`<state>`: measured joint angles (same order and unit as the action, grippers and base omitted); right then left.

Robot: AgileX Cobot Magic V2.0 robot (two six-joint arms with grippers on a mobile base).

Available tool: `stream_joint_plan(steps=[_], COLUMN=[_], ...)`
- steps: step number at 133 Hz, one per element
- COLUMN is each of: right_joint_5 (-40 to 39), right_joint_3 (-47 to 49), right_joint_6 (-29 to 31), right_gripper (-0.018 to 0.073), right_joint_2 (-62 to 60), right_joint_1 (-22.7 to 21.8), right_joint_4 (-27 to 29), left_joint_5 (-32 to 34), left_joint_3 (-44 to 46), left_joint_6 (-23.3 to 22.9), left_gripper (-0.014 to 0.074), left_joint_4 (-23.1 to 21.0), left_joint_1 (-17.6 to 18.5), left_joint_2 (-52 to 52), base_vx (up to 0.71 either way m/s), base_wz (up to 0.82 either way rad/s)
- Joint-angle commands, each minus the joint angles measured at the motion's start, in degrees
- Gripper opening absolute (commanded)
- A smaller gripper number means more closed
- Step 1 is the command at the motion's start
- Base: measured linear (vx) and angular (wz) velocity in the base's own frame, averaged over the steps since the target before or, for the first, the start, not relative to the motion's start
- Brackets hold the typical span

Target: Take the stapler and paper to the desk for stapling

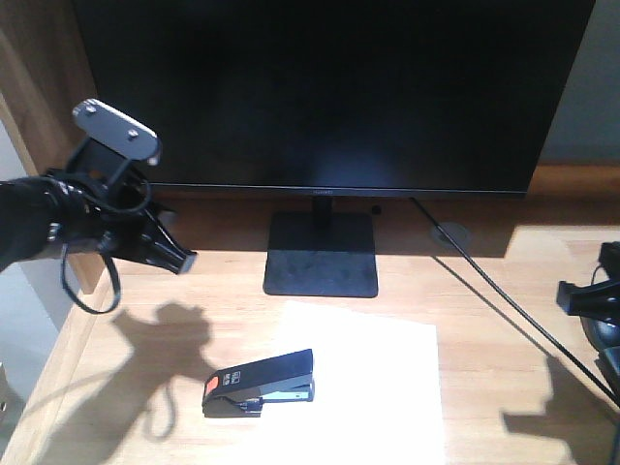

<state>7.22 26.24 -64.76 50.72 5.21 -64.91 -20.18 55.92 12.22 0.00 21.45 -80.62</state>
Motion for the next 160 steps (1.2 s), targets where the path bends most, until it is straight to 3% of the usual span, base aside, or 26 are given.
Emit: stream_joint_plan(steps=[1, 20, 49, 65, 125, 160], right_joint_5=[-0.9, -0.9, -1.4, -1.5, -1.4, -0.4], right_joint_3=[1.5, 1.4, -0.3, -2.6, -14.0, -14.1], right_joint_6=[0.6, 0.6, 0.4, 0.4, 0.4, 0.4], right_gripper=[-0.0010, -0.0010, -0.0010, -0.0010, -0.0010, -0.0010], right_joint_2=[-3.2, -8.0, -17.9, -24.4, -39.2, -39.2], right_joint_1=[0.0, 0.0, 0.0, 0.0, 0.0, 0.0], right_joint_4=[-0.5, -0.4, 0.2, 0.1, -0.1, -0.1], left_joint_5=[3.0, 6.8, 20.8, 24.2, 20.7, 17.3], left_joint_3=[0.9, -3.1, -15.2, -21.3, -36.3, -37.0], left_joint_6=[-8.0, -9.7, -9.7, -9.5, -9.4, -9.4], left_gripper=[-0.0006, -0.0006, -0.0006, -0.0006, -0.0006, -0.0006], left_joint_4=[7.6, 9.5, 9.5, 9.5, 9.5, 9.5], left_joint_1=[0.0, 0.0, 0.0, 0.0, 0.0, 0.0], left_joint_2=[4.0, 8.8, 21.1, 28.9, 55.5, 61.1], base_vx=[0.00, 0.00, 0.00, 0.00, 0.00, 0.00], base_wz=[0.00, 0.00, 0.00, 0.00, 0.00, 0.00])
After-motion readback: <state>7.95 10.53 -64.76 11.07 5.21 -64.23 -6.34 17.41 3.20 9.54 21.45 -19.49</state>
